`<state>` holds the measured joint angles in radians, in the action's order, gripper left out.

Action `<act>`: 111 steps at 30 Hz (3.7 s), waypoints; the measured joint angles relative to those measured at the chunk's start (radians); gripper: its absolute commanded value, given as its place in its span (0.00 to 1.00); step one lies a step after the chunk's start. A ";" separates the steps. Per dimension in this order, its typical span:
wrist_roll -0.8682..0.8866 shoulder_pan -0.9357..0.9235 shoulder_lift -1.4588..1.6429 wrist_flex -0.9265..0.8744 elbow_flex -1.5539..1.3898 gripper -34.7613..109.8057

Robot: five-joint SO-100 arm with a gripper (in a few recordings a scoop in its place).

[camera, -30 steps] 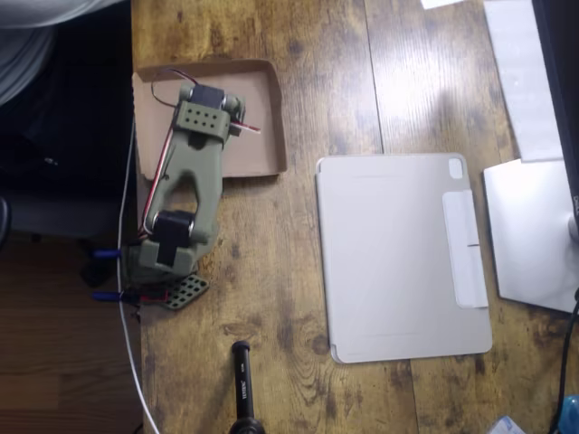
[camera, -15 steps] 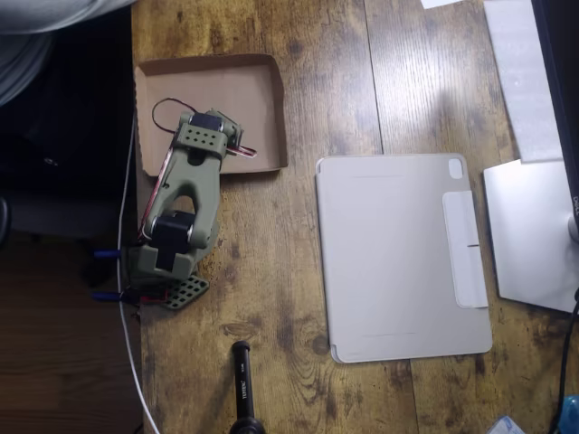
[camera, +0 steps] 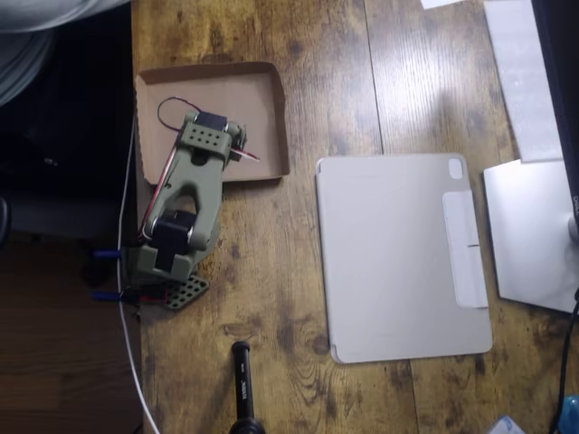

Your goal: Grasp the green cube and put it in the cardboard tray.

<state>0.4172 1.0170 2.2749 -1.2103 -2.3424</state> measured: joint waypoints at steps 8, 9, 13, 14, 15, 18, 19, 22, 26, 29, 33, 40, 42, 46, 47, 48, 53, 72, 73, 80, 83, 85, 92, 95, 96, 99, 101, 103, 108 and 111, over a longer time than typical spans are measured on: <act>-0.052 -0.040 -0.002 -0.026 0.067 0.46; -0.055 -0.055 -0.002 -0.026 0.091 0.46; -0.112 -0.138 -0.052 -0.081 0.235 0.46; -0.123 -0.152 -0.072 -0.110 0.281 0.46; -0.141 -0.170 -0.089 -0.120 0.314 0.46; -0.160 -0.225 -0.143 -0.167 0.379 0.45; -0.175 -0.242 -0.155 -0.172 0.387 0.45; -0.222 -0.298 -0.161 -0.178 0.393 0.45; -0.288 -0.385 -0.169 -0.147 0.380 0.44; -0.342 -0.448 -0.179 -0.141 0.380 0.42; -0.373 -0.546 -0.255 -0.147 0.408 0.36; -0.364 -0.712 -0.333 -0.413 0.578 0.30; -0.376 -0.776 -0.319 -0.474 0.581 0.30; -0.396 -0.891 -0.278 -0.548 0.580 0.29; -0.394 -0.914 -0.265 -0.554 0.571 0.28; -0.385 -0.933 -0.259 -0.557 0.557 0.28; -0.331 -1.006 -0.321 -0.561 0.546 0.28; -0.413 -1.143 -0.466 -0.572 0.528 0.28; -0.413 -1.147 -0.466 -0.572 0.528 0.28; -0.426 -1.149 -0.468 -0.575 0.528 0.28; -0.426 -1.149 -0.465 -0.578 0.528 0.29; -0.428 -1.160 -0.457 -0.578 0.529 0.29; -0.425 -1.172 -0.436 -0.578 0.529 0.28; -0.420 -1.172 -0.437 -0.578 0.529 0.28; -0.420 -1.169 -0.437 -0.578 0.529 0.28; -0.420 -1.164 -0.446 -0.578 0.529 0.28; -0.420 -1.163 -0.466 -0.578 0.526 0.28; -0.420 -1.163 -0.476 -0.578 0.523 0.28; -0.420 -1.146 -0.477 -0.578 0.523 0.28; -0.420 -1.146 -0.495 -0.578 0.523 0.28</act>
<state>-0.0031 -0.1289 1.7794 -1.7886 -1.8193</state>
